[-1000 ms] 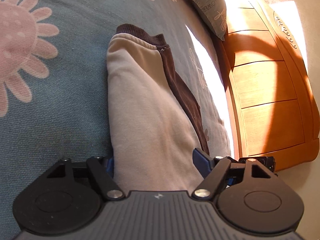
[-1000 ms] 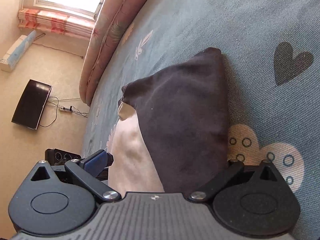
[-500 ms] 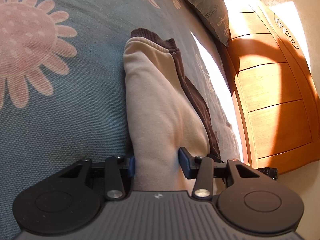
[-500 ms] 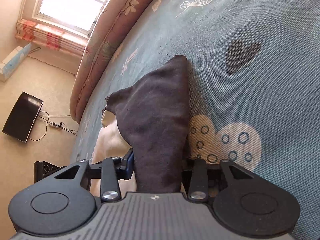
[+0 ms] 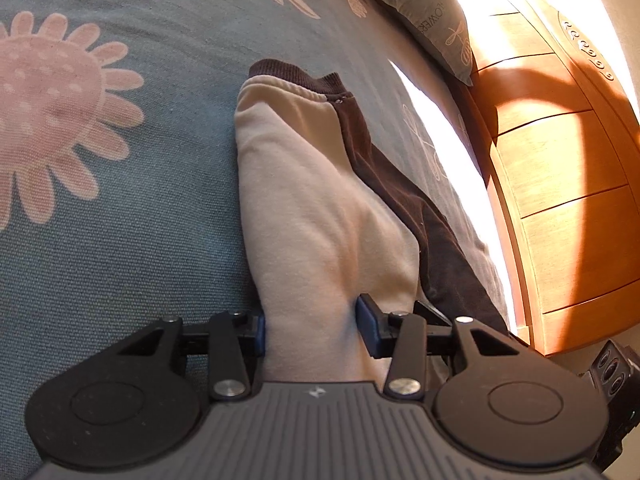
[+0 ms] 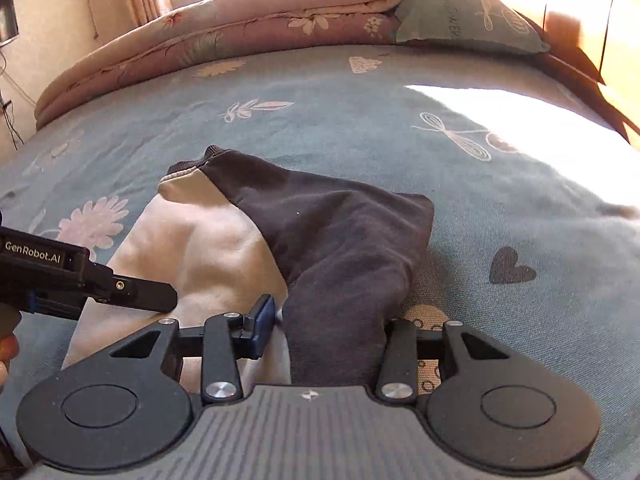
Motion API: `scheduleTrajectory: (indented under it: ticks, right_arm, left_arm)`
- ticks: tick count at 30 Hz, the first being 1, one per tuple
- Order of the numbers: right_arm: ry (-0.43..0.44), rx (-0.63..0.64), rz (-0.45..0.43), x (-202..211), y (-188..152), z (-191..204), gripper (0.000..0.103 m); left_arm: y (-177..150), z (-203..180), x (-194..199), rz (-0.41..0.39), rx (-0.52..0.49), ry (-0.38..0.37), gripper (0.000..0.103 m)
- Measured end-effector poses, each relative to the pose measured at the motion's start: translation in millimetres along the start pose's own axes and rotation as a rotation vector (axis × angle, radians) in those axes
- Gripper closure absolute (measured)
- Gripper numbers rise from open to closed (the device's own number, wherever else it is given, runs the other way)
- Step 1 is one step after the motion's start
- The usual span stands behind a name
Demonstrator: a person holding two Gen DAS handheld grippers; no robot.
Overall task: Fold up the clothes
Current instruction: 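Close the right gripper on dark sleeve fabric while the left gripper closes on cream fabric, then lift the gripped end with both grippers and carry it over the sweatshirt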
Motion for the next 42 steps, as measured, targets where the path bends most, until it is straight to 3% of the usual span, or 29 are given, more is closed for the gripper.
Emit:
scheduleTrajectory:
  ticks: [3, 11, 14, 29, 42]
  right_arm:
    - [-0.065, 0.145, -0.027, 3, -1, 24, 0.057]
    - [-0.100, 0.288, -0.085, 12, 2, 51, 0.056]
    - [-0.108, 0.313, -0.099, 12, 1, 53, 0.056]
    - [-0.134, 0.276, -0.169, 33, 10, 41, 0.057]
    - [-0.218, 0.193, -0.222, 56, 19, -14, 0.057]
  left_arm:
    - [0, -3, 0, 0.010, 0.020, -0.014, 0.046]
    - [1, -6, 7, 0.016, 0.119, -0.104, 0.046]
    - [0, -15, 10, 0.018, 0.096, -0.107, 0.046]
    - [0, -61, 17, 0.009, -0.003, -0.109, 0.046]
    - [1, -136, -17, 0.049, -0.106, -0.178, 0.046]
Point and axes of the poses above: each gripper's, at about its wrist camera, not at the fingertips, and x roughly against the way its jaws point, z to its left, y to its top, the point moved 3 cm from there along -x, roughly the way its jaws point, and after that the axes turned 9 degrees about -z, right-handed, at the moved point
